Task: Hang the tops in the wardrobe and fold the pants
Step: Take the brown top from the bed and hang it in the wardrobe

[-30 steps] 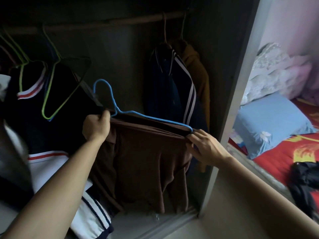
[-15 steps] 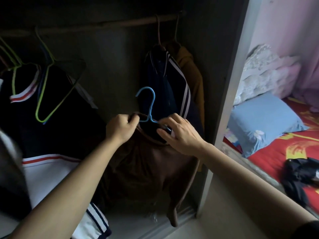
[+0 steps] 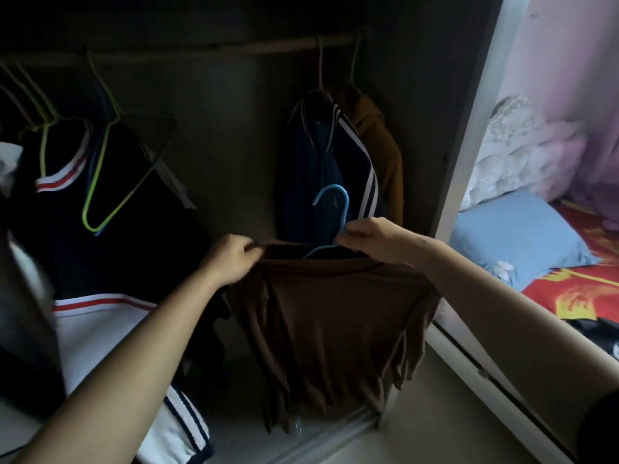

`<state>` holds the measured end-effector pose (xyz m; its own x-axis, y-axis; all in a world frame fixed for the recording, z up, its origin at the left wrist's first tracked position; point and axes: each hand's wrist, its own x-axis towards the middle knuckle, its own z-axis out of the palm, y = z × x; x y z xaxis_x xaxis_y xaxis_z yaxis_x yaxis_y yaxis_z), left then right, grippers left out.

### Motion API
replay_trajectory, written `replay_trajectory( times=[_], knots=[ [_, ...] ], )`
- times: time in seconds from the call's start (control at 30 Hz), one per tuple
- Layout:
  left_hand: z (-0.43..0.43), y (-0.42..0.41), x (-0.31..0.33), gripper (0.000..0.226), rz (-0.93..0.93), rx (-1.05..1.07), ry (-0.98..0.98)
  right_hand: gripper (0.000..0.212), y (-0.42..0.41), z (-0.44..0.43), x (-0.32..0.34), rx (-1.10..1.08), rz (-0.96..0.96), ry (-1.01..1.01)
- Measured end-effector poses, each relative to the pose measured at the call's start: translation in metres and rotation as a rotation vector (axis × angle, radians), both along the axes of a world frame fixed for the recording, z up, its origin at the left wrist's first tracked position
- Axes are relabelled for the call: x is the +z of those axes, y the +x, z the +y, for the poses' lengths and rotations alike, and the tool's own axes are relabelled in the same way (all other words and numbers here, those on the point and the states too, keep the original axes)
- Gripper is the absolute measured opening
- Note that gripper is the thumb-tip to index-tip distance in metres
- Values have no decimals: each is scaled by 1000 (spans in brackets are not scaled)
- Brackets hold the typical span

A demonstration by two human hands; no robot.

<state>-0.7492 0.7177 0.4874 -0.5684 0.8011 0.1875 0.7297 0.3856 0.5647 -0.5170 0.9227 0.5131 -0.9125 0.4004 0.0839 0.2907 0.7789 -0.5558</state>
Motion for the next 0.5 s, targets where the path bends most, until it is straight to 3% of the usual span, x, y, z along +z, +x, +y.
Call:
replay_trajectory(
  times=[0.07, 0.13, 0.2, 0.27, 0.33, 0.4, 0.5],
  knots=[
    [3, 12, -9, 38, -227, -110, -78, 25, -10, -10, 8, 23, 71, 104],
    [4, 16, -20, 62, -370, -185, -139, 28, -14, -17, 17, 34, 138, 216],
    [0, 16, -31, 76, -284, -181, -155, 31, -12, -18, 25, 3, 177, 268],
    [-4, 15, -47, 85, -32, -97, -182, 33, -7, -15, 31, -39, 189, 262],
    [-5, 19, -62, 72, 118, -3, -180, 33, -1, -13, 34, -79, 204, 230],
    [-3, 22, -66, 42, 118, 121, -113, 33, 4, -9, 36, -124, 233, 202],
    [3, 24, -60, 20, 69, 239, 39, 35, 12, -2, 38, -160, 261, 209]
  ],
)
